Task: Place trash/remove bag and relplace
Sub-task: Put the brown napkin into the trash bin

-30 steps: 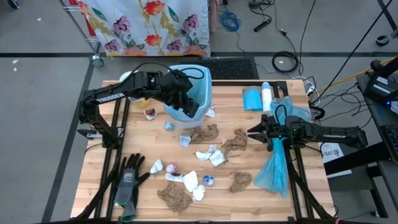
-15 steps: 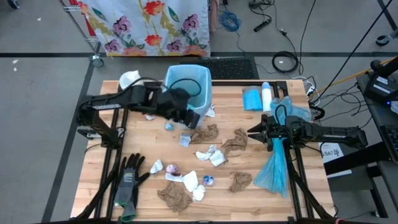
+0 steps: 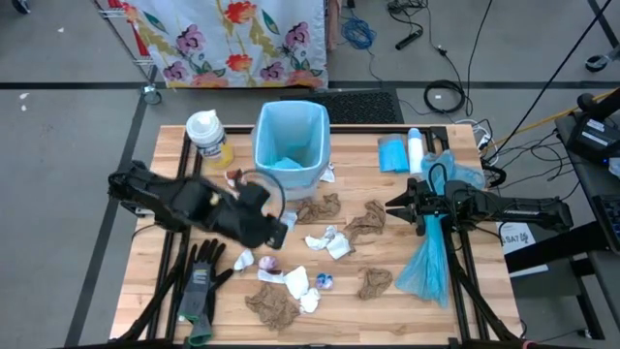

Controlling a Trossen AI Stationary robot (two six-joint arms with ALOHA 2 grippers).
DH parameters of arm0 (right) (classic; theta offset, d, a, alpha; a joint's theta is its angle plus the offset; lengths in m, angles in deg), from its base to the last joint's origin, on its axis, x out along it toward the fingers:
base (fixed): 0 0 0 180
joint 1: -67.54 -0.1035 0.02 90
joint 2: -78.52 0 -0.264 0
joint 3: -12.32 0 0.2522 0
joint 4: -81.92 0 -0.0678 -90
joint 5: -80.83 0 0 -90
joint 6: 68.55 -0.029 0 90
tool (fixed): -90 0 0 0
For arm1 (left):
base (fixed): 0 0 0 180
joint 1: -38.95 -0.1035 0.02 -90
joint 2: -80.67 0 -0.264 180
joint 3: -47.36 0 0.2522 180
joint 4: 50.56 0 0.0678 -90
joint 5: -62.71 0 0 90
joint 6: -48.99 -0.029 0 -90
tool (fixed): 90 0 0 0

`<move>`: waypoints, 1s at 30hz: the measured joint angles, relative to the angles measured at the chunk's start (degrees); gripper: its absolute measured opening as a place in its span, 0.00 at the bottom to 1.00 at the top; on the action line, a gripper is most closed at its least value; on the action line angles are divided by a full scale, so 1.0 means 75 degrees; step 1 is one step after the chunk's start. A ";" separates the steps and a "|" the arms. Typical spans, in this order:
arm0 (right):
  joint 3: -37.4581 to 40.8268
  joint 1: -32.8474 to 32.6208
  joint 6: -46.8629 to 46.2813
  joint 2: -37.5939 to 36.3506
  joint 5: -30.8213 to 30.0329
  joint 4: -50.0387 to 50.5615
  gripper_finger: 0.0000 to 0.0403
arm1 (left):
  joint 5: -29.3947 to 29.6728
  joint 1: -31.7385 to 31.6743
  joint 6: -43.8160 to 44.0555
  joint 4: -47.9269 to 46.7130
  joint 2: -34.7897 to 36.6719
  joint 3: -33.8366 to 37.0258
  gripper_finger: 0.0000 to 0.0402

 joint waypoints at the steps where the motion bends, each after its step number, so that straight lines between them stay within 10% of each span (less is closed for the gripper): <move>1: 0.0002 0.0002 0.0000 0.0001 0.0000 0.0000 0.27 | 0.0091 0.0145 0.0267 0.0007 -0.0081 0.0049 0.31; 14: -0.0001 0.0003 -0.0327 -0.0001 0.0022 0.0000 0.27 | 0.0581 0.1225 0.2448 0.0712 -0.0895 0.1768 0.31; 23: 0.0000 -0.0001 -0.1028 0.0002 -0.0124 -0.0140 0.27 | 0.0600 0.1003 0.1717 0.3479 -0.0889 0.3802 0.31; 30: -0.1024 -0.0012 -0.0637 0.0518 -0.0023 0.0743 0.27 | -0.0830 0.0296 0.0468 0.5405 -0.0889 0.5489 0.31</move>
